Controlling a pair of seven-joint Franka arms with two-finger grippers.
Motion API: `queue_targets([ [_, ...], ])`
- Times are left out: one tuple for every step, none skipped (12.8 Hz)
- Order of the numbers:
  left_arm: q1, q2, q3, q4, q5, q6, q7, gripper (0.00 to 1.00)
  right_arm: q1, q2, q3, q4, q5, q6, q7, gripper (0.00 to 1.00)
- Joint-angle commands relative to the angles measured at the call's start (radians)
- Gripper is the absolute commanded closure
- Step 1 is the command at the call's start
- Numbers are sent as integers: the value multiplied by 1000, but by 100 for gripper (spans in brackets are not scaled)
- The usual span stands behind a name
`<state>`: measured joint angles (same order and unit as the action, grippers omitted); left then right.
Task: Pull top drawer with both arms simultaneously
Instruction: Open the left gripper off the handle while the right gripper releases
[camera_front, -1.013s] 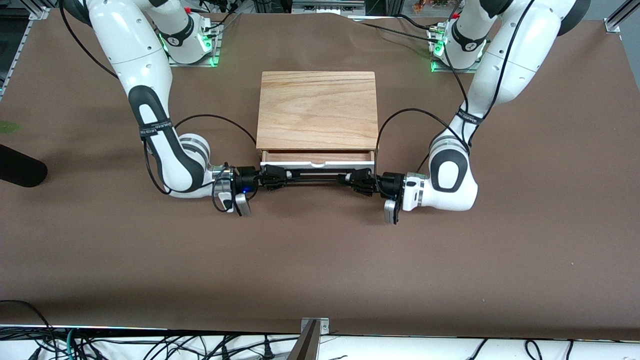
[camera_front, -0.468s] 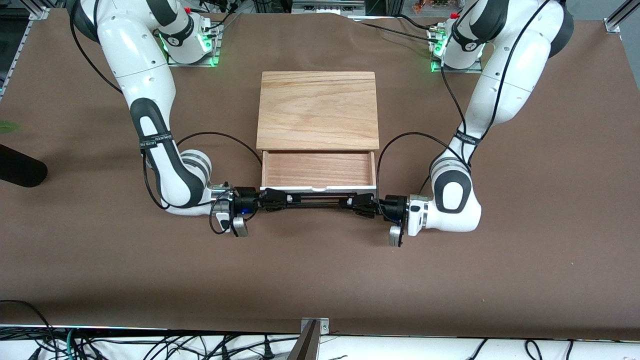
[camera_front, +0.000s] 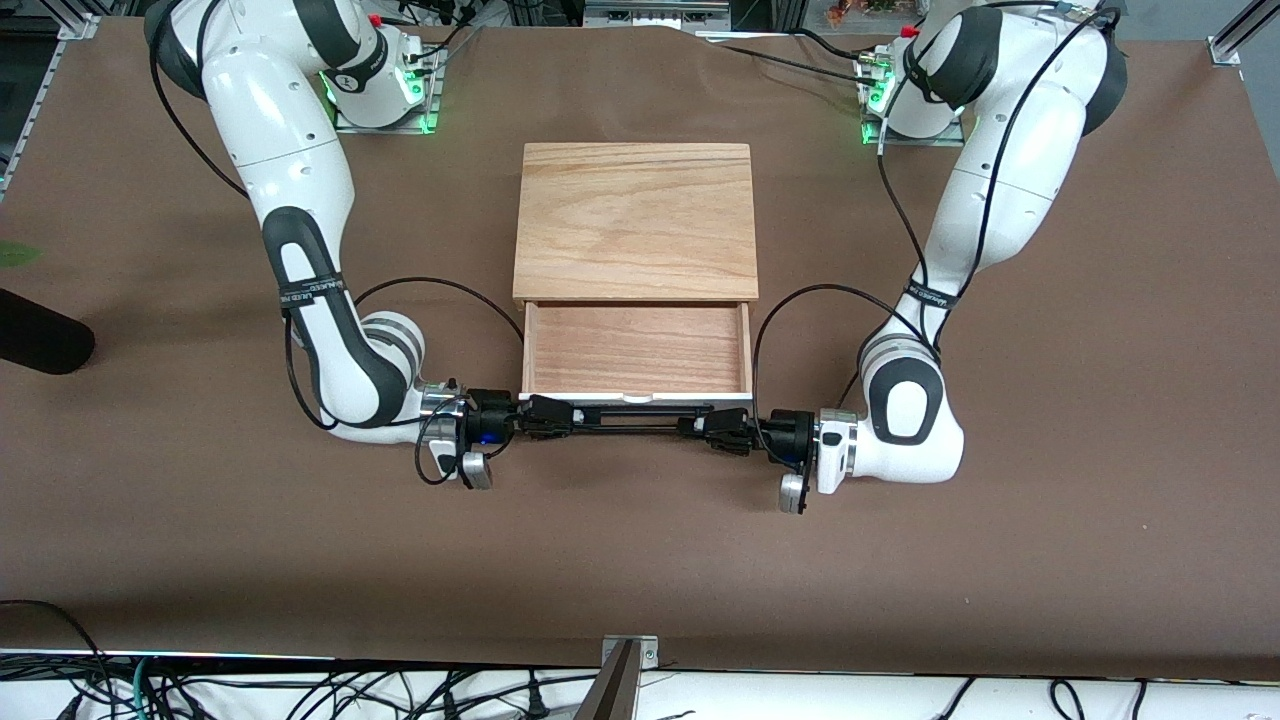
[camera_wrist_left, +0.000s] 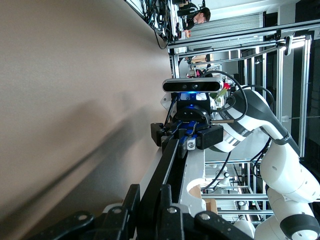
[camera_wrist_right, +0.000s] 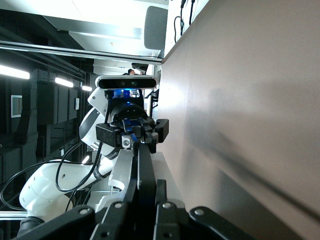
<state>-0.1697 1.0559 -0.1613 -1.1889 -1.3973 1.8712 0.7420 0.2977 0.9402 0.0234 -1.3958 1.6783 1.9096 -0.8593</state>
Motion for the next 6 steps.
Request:
queue_targets([
  [21, 52, 49, 100, -5, 60, -52, 99, -5, -3, 3, -5, 0, 13, 3, 100],
  [21, 52, 49, 98, -5, 60, -52, 96, -5, -1, 3, -5, 0, 13, 2, 100],
  [21, 52, 49, 98, -5, 60, -50, 90, -3, -1, 3, -5, 0, 13, 3, 100],
  [21, 50, 49, 97, -5, 60, -50, 77, -3, -1, 3, -5, 0, 13, 3, 99],
  [18, 52, 49, 97, -5, 60, -50, 57, 3, -1, 3, -5, -5, 14, 3, 61],
  [16, 50, 49, 97, -5, 60, -50, 38, 6, -1, 3, -5, -6, 28, 2, 5],
])
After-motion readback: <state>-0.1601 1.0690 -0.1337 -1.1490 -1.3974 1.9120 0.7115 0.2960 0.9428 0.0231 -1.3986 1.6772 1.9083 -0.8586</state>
